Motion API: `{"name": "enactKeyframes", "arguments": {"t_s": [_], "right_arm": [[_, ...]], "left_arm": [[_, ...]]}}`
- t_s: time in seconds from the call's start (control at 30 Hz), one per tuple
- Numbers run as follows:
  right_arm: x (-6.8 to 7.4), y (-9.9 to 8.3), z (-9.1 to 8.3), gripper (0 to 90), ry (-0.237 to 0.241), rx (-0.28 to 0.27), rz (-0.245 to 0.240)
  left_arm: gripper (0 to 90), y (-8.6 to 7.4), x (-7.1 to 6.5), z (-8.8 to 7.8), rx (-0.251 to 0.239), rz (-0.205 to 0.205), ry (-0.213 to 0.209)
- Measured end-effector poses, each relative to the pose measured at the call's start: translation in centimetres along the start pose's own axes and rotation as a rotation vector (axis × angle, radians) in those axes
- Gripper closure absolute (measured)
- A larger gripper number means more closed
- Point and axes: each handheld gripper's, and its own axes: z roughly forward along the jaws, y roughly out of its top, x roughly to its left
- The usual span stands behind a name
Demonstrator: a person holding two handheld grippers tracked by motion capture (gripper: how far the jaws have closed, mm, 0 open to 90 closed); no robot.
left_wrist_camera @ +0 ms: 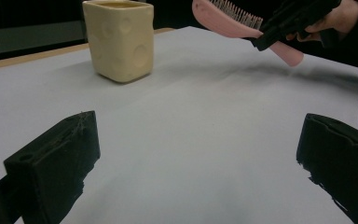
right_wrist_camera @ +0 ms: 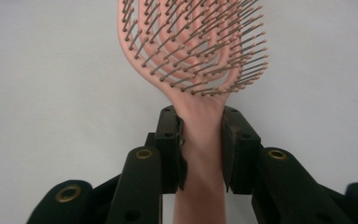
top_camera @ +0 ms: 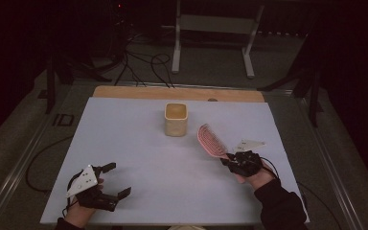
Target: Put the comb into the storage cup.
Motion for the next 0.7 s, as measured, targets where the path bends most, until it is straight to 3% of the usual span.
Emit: {"name": "enactKeyframes", "arguments": {"t_s": [0.13,0.27,0.33,0.47,0.5,0.63,0.7], "right_arm": [[0.9,0.1,-0.1,71.5,0.017,-0.036,-0.019],[1.9,0.0,-0.3,71.6,0.002,-0.084,-0.038],[2.1,0.0,-0.4,71.7,0.027,-0.116,-0.024],[2.7,-0.1,-0.7,71.9,0.031,-0.163,-0.013],[2.8,-0.2,-0.7,71.9,0.054,-0.167,-0.003],[3.3,-0.5,-0.9,72.1,0.045,-0.201,0.006],[3.4,-0.4,-1.0,72.1,0.069,-0.209,0.026]], "left_arm": [[0.2,0.0,0.0,0.0,0.001,-0.002,0.000],[0.2,0.0,0.0,0.0,0.001,-0.001,-0.001],[0.2,0.0,0.0,0.0,0.001,-0.002,-0.001],[0.2,0.0,0.0,0.0,0.000,-0.003,-0.002],[0.2,0.0,0.0,0.0,0.001,-0.003,-0.002],[0.2,0.0,0.0,0.1,0.005,-0.002,-0.004],[0.2,0.0,0.0,0.1,0.005,-0.002,-0.004]]}}
